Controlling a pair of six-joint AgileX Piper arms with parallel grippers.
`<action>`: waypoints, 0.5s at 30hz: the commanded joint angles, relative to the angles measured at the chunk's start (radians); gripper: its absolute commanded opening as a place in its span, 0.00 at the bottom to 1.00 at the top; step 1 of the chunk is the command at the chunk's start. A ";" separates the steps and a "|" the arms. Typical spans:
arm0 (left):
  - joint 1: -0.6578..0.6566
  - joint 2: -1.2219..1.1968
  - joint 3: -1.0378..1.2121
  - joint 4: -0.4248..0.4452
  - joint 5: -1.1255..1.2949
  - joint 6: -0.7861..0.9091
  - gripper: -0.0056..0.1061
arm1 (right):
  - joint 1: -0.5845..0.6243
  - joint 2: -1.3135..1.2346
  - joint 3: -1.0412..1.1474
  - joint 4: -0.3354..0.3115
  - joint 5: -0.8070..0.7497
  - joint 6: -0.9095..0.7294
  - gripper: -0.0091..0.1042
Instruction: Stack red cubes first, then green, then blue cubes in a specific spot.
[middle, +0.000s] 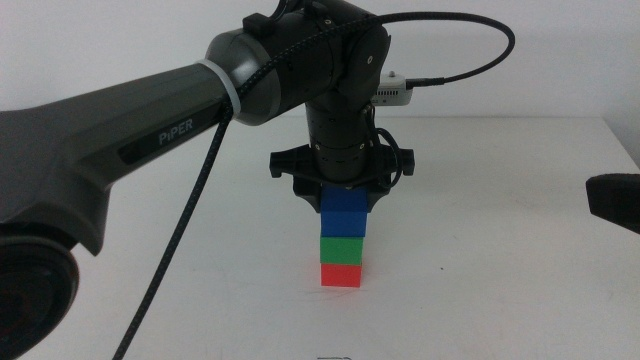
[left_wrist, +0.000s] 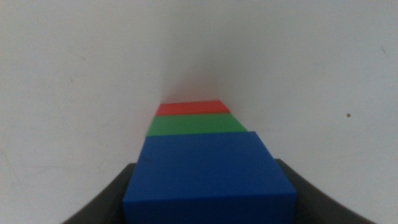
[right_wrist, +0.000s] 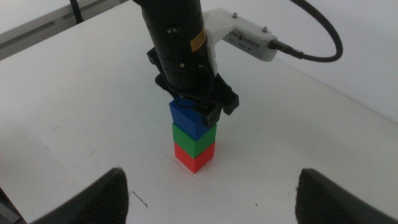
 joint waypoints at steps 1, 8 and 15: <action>-0.005 -0.057 -0.024 0.013 0.075 -0.015 0.20 | -0.007 -0.002 -0.024 0.012 -0.069 -0.010 0.91; -0.005 -0.057 -0.024 0.013 0.069 -0.020 0.22 | -0.007 -0.002 -0.024 0.012 -0.069 -0.010 0.91; -0.005 -0.057 -0.024 0.012 0.069 0.032 0.66 | -0.007 -0.002 -0.024 0.012 -0.069 -0.010 0.91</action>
